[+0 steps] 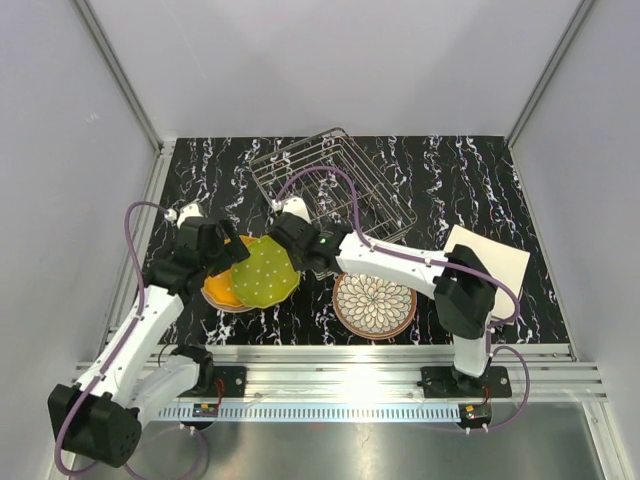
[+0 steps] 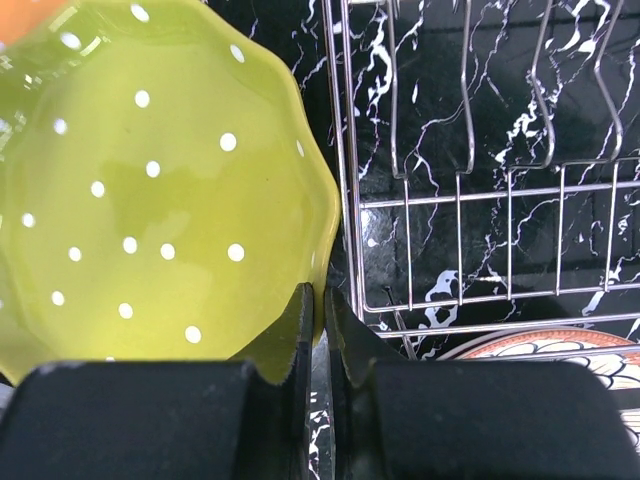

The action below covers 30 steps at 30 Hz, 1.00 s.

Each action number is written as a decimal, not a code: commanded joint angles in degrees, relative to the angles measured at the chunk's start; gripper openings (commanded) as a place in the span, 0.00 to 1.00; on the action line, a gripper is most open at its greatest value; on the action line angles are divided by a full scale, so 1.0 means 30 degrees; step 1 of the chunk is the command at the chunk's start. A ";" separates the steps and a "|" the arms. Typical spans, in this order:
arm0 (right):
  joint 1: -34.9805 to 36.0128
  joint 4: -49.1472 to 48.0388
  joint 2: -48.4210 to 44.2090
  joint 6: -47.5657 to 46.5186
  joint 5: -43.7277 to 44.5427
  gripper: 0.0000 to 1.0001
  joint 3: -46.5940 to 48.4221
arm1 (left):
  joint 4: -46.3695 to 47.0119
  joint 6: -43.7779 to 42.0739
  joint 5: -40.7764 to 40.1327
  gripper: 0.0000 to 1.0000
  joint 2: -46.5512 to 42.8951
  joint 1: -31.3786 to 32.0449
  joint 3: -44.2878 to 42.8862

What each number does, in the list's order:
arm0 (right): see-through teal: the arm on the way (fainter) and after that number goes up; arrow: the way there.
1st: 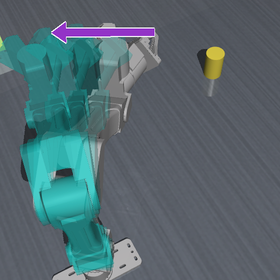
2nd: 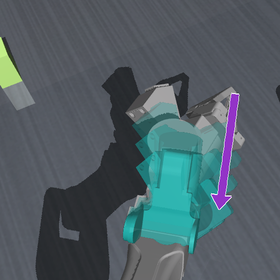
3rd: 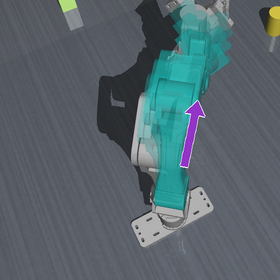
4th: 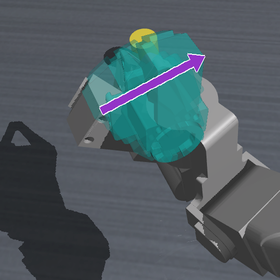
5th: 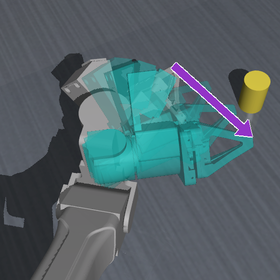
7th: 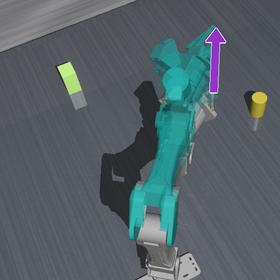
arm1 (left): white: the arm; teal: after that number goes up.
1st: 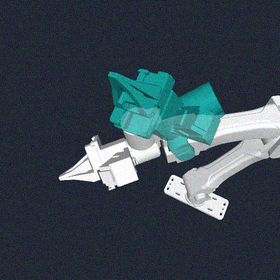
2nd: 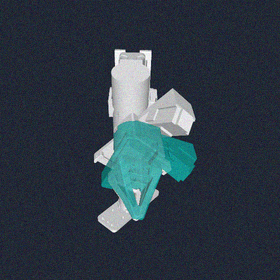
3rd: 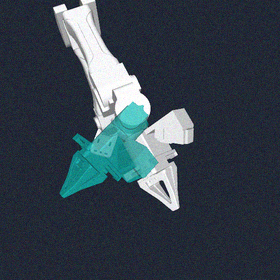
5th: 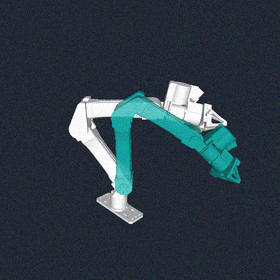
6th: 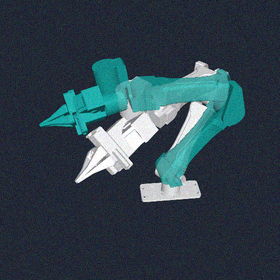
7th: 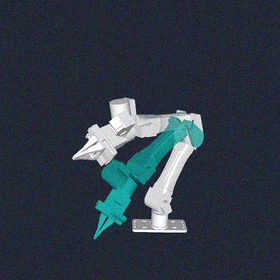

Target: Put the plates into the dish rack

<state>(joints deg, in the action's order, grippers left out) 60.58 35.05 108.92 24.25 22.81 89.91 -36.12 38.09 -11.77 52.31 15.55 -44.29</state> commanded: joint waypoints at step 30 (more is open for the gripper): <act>-0.0592 0.0269 -0.1591 0.0148 -0.3058 0.00 0.1202 | 0.7115 0.5409 0.1696 0.67 -0.3374 -0.0086 0.8727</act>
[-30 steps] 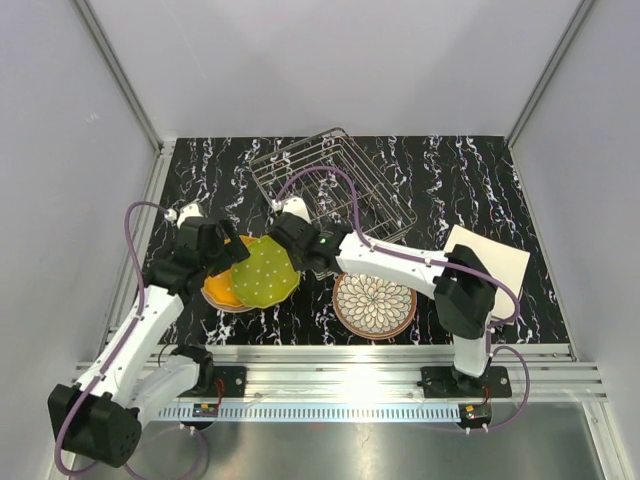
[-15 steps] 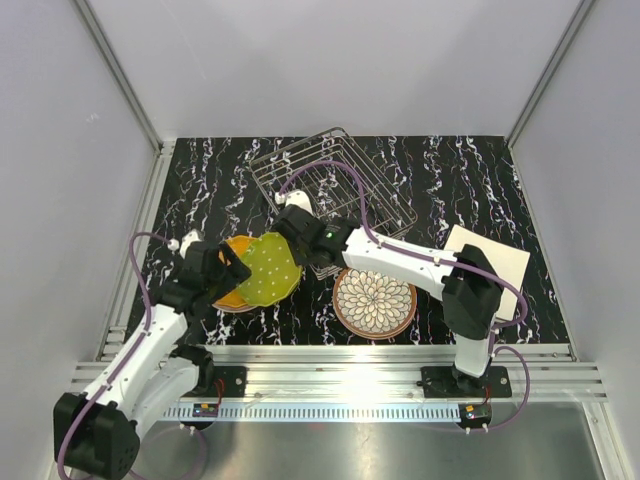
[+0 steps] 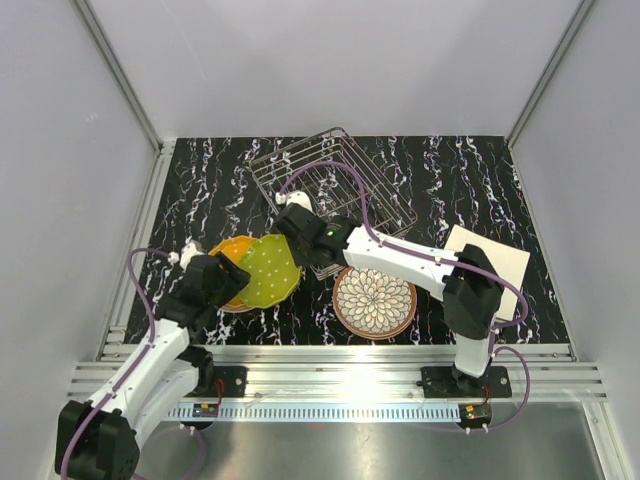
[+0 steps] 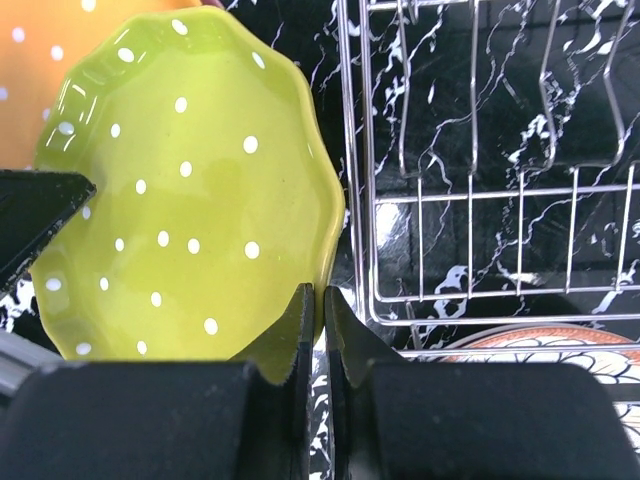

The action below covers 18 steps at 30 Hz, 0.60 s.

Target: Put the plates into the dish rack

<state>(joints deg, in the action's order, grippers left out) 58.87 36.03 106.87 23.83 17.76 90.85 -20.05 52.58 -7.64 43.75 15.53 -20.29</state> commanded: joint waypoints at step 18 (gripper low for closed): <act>0.0239 0.0295 -0.1111 0.1458 -0.4366 0.00 0.0450 | -0.0081 0.0932 -0.0060 0.00 -0.3852 -0.0079 0.0468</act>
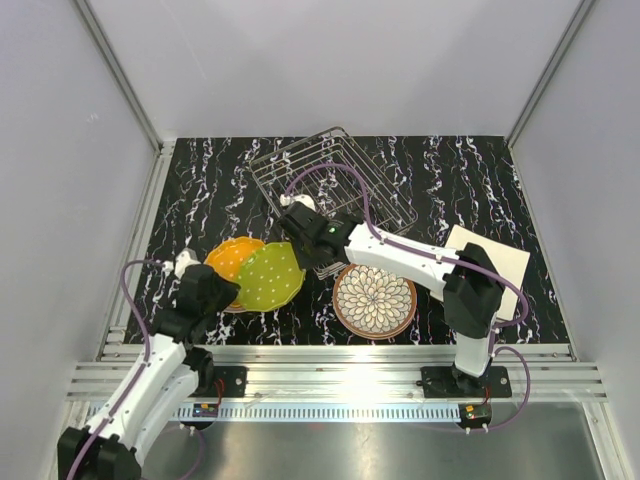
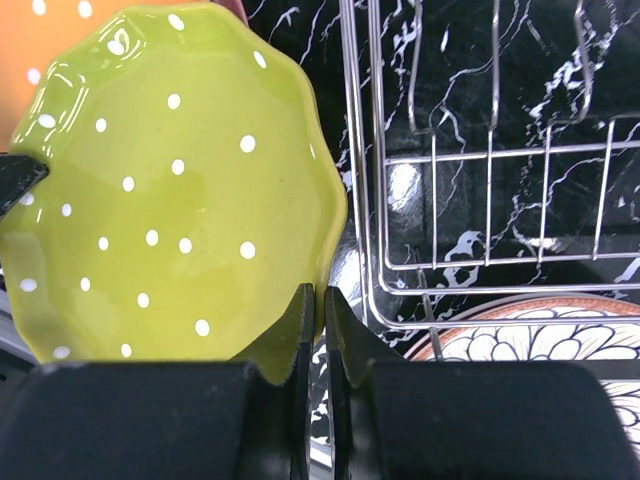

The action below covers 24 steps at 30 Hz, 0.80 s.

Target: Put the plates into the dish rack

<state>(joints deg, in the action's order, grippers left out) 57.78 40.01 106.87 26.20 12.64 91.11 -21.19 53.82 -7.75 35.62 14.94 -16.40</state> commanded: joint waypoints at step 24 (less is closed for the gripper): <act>0.1014 -0.6656 0.4041 -0.0060 -0.8286 0.00 0.4225 | -0.8316 -0.3174 -0.4857 0.00 -0.1209 0.0118 -0.9268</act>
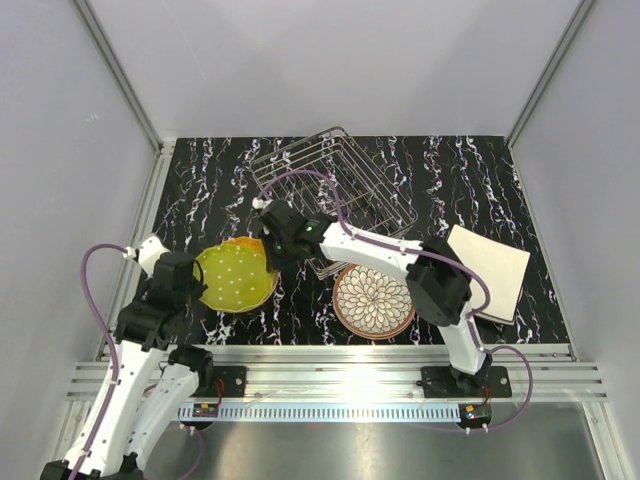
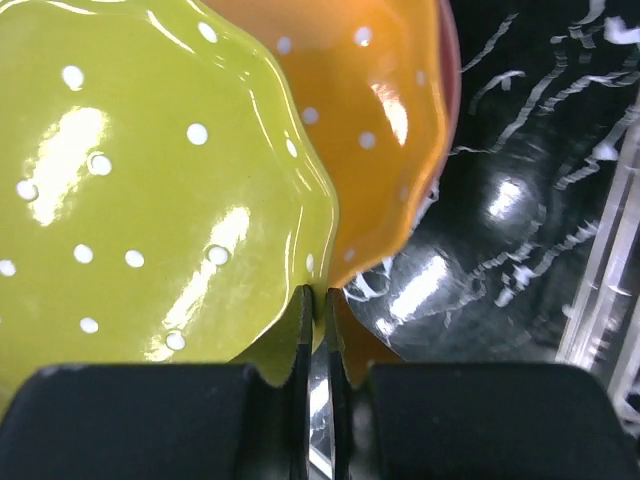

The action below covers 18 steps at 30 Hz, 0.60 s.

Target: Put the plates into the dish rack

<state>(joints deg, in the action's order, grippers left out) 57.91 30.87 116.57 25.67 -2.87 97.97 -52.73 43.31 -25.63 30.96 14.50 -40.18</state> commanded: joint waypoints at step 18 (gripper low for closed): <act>0.0912 -0.4403 0.3301 0.0232 -0.5224 0.58 0.3729 | 0.0819 -0.0637 -0.0950 0.00 0.0930 0.0264 -0.2279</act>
<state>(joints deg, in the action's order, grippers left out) 58.94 24.60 128.49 25.74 -14.31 105.86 -57.34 40.03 -31.75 33.93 14.61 -43.83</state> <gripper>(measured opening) 0.569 0.037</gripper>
